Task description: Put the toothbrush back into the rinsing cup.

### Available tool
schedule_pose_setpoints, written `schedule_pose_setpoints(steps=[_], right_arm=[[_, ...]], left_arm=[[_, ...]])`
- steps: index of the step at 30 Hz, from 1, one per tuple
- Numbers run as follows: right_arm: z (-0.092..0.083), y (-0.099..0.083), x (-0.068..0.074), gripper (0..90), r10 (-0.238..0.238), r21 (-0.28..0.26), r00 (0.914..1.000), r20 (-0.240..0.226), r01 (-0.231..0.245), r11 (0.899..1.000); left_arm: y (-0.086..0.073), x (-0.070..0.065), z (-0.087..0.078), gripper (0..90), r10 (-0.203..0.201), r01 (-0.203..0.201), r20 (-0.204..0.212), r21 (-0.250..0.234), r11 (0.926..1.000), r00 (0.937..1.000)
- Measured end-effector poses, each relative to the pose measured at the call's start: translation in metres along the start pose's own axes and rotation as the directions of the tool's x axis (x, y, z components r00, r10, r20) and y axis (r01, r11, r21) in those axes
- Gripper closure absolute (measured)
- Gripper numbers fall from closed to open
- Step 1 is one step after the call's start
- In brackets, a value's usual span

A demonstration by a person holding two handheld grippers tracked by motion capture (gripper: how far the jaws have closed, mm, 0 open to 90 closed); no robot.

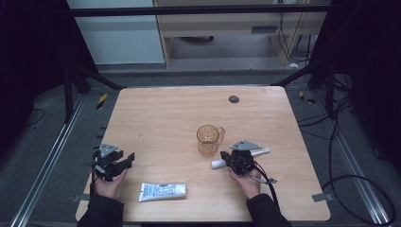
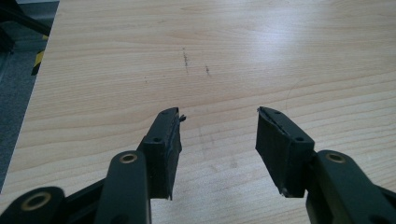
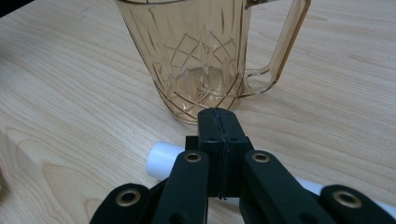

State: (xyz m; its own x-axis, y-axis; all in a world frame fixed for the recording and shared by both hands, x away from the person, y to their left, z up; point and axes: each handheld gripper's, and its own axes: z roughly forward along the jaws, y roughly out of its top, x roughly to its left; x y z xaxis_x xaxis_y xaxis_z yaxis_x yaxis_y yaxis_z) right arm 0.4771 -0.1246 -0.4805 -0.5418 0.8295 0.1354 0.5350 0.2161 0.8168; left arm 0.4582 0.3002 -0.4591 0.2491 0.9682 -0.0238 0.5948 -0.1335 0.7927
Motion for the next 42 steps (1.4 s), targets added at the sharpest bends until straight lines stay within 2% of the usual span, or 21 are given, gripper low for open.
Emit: schedule_pose_setpoints(steps=[7,18,42], right_arm=[[0.010,-0.002,0.001,90.0,-0.007,0.036,1.0000,0.001,0.007,0.999],[0.012,-0.004,0.002,90.0,-0.014,0.065,0.9999,-0.001,0.014,0.998],[-0.001,-0.008,0.005,90.0,-0.038,0.092,0.9992,-0.014,0.039,0.995]], left_arm=[[0.000,0.000,0.001,48.9,0.003,-0.003,0.003,0.007,1.0000,1.0000],[0.000,0.000,0.002,49.0,0.006,-0.006,0.009,0.013,0.9999,0.9999],[0.000,0.000,0.001,49.3,0.007,-0.007,0.011,0.010,0.9999,0.9999]])
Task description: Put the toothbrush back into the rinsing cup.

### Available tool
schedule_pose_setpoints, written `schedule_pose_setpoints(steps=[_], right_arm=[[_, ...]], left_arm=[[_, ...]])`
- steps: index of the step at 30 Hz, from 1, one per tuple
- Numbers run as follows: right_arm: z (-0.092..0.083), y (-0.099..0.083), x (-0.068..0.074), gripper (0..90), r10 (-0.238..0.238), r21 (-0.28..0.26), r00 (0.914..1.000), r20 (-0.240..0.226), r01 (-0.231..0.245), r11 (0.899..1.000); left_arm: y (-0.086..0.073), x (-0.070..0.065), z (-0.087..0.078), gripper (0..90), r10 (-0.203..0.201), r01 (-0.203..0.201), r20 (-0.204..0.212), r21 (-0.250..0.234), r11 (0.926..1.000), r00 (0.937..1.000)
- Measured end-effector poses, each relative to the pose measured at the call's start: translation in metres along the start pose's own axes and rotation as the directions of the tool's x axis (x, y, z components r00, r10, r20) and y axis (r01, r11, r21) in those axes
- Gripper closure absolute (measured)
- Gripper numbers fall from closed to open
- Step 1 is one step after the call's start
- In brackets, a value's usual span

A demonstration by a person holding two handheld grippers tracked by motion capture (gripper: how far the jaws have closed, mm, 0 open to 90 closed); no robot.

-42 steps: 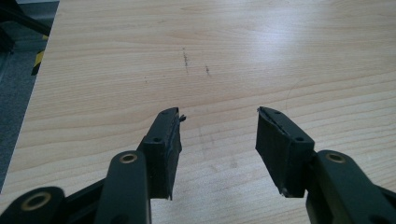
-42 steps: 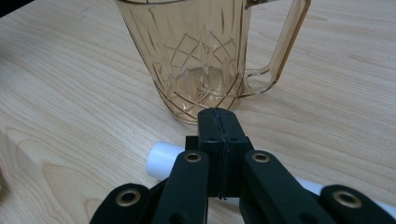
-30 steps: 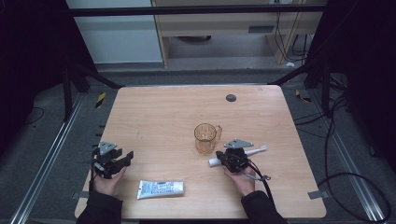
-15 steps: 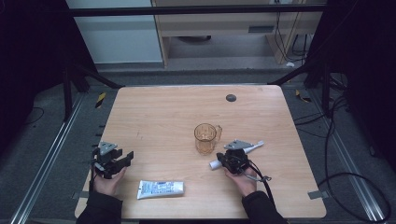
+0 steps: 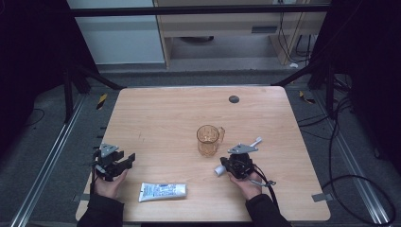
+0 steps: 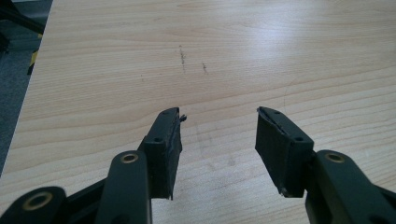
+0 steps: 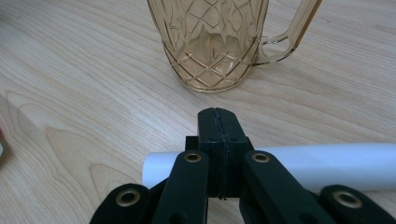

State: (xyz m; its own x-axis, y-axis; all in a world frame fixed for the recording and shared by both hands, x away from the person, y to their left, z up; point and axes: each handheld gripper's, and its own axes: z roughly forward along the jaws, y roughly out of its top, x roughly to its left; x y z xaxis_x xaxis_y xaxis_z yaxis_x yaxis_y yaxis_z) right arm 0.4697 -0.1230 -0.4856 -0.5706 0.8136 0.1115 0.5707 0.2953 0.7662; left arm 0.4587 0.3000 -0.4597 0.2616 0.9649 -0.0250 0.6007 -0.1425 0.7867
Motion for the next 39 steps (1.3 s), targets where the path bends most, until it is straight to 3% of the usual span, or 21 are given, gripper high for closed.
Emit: schedule_pose_setpoints(steps=[39], right_arm=[[-0.019,-0.009,-0.012,90.0,0.005,0.028,1.0000,-0.005,-0.005,1.000]], left_arm=[[0.000,0.000,0.000,49.6,0.000,0.000,0.006,0.000,1.0000,1.0000]])
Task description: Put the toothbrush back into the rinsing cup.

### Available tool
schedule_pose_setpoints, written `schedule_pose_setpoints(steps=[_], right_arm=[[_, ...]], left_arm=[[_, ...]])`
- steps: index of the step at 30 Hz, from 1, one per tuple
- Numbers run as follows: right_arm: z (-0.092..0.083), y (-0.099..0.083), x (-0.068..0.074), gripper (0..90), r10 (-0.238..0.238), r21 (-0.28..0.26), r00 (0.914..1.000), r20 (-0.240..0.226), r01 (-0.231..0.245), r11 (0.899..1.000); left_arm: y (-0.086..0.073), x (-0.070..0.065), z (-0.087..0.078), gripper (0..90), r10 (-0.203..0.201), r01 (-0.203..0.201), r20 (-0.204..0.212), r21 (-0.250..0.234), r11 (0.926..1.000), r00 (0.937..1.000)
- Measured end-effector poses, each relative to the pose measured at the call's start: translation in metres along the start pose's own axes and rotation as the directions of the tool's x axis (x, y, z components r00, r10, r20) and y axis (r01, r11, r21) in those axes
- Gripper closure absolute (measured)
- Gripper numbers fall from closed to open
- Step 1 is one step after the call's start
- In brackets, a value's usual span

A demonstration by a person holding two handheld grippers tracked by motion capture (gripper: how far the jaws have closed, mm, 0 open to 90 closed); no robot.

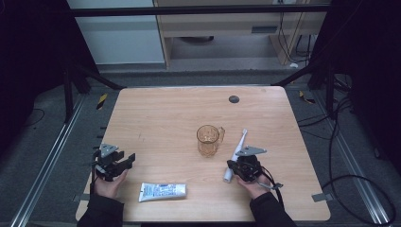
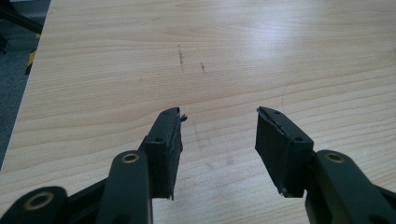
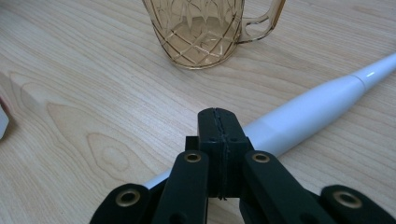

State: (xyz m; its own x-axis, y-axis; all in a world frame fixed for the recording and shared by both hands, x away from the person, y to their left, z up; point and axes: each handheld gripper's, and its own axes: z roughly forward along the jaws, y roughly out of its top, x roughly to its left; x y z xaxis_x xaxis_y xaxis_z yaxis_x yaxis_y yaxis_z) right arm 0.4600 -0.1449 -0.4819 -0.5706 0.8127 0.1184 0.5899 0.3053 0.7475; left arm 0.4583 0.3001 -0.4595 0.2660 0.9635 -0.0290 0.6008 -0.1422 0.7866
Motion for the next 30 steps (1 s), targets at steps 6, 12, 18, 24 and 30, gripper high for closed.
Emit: schedule_pose_setpoints(steps=[6,12,18,24,30], right_arm=[[-0.003,-0.002,-0.002,90.0,0.006,0.008,1.0000,0.002,-0.006,1.000],[-0.006,-0.003,-0.004,90.0,0.007,0.008,1.0000,0.001,-0.007,1.000],[-0.009,-0.005,-0.005,90.0,0.009,0.015,0.9999,0.006,-0.009,1.000],[-0.011,-0.006,-0.007,90.0,0.002,0.016,0.9999,0.010,-0.002,1.000],[-0.014,-0.007,-0.010,90.0,0.009,0.018,0.9998,0.016,-0.009,1.000]], left_arm=[[0.000,0.000,0.000,49.6,0.000,0.000,0.000,0.000,1.0000,1.0000],[0.000,0.000,0.000,49.6,0.000,0.000,0.000,-0.001,1.0000,1.0000],[0.000,0.000,-0.001,49.7,0.000,0.000,0.000,-0.001,1.0000,1.0000],[0.000,0.000,-0.001,49.7,-0.001,0.001,0.000,-0.002,1.0000,1.0000],[0.000,0.000,-0.001,49.7,-0.001,0.001,0.000,0.000,1.0000,1.0000]])
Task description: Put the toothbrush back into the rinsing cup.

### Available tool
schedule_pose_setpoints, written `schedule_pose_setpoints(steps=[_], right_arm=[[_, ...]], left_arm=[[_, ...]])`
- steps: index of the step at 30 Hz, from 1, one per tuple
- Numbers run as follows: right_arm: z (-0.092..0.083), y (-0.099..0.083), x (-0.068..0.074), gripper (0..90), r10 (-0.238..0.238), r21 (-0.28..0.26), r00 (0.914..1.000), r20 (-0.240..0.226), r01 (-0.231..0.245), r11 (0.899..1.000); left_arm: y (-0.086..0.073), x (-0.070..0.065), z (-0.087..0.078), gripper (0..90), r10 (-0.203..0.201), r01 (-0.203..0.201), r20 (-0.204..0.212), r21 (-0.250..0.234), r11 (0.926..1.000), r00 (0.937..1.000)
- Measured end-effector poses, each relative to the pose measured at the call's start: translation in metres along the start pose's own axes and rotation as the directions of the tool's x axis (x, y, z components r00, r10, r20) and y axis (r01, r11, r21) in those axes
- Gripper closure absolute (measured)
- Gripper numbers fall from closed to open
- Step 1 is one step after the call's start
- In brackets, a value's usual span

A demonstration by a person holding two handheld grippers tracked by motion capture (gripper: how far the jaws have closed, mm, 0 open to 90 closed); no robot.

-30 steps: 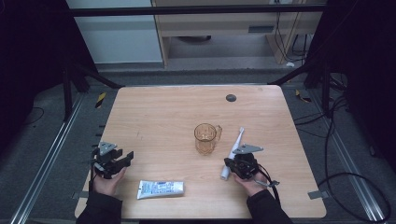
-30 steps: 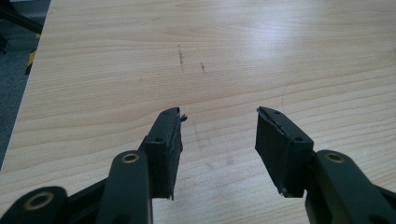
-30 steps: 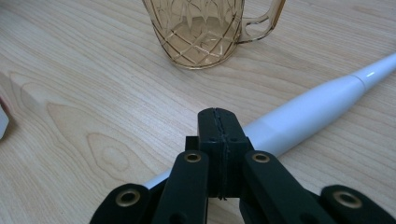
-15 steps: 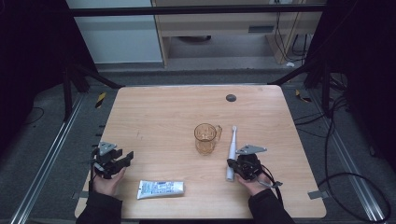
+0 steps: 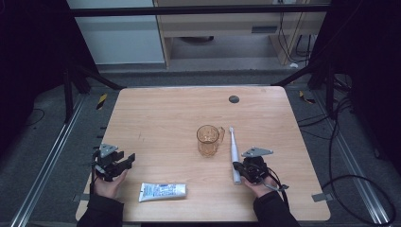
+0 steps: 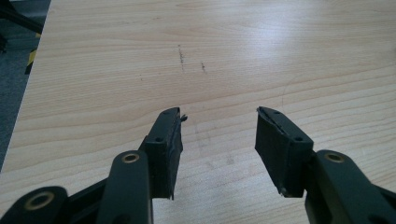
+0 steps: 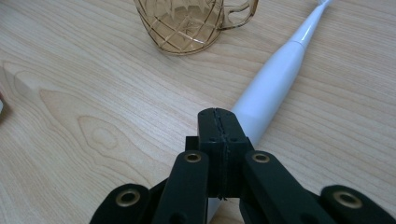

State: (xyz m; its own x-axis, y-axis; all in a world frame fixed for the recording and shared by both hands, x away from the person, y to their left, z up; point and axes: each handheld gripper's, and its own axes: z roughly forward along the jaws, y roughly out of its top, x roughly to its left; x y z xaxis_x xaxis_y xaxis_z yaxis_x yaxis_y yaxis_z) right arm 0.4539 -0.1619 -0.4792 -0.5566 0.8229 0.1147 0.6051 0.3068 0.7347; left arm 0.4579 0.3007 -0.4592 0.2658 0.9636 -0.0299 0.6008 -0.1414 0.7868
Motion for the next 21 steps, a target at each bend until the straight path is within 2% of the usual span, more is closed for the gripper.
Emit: schedule_pose_setpoints(steps=[13,18,21], right_arm=[[-0.0033,-0.0008,-0.0039,90.0,0.009,0.006,0.9999,0.010,-0.009,1.000],[-0.0026,0.0003,0.0008,90.0,0.005,-0.002,0.9998,-0.021,-0.005,1.000],[0.0013,-0.0013,0.0049,90.0,-0.004,0.022,0.9996,-0.030,0.004,1.000]], left_arm=[[0.0000,0.0001,-0.0001,49.7,0.000,0.000,0.000,0.000,1.0000,1.0000],[0.0000,-0.0003,0.0000,49.8,0.001,-0.001,0.001,0.002,1.0000,1.0000],[0.0002,-0.0003,-0.0003,49.8,0.001,-0.001,0.001,0.001,1.0000,1.0000]])
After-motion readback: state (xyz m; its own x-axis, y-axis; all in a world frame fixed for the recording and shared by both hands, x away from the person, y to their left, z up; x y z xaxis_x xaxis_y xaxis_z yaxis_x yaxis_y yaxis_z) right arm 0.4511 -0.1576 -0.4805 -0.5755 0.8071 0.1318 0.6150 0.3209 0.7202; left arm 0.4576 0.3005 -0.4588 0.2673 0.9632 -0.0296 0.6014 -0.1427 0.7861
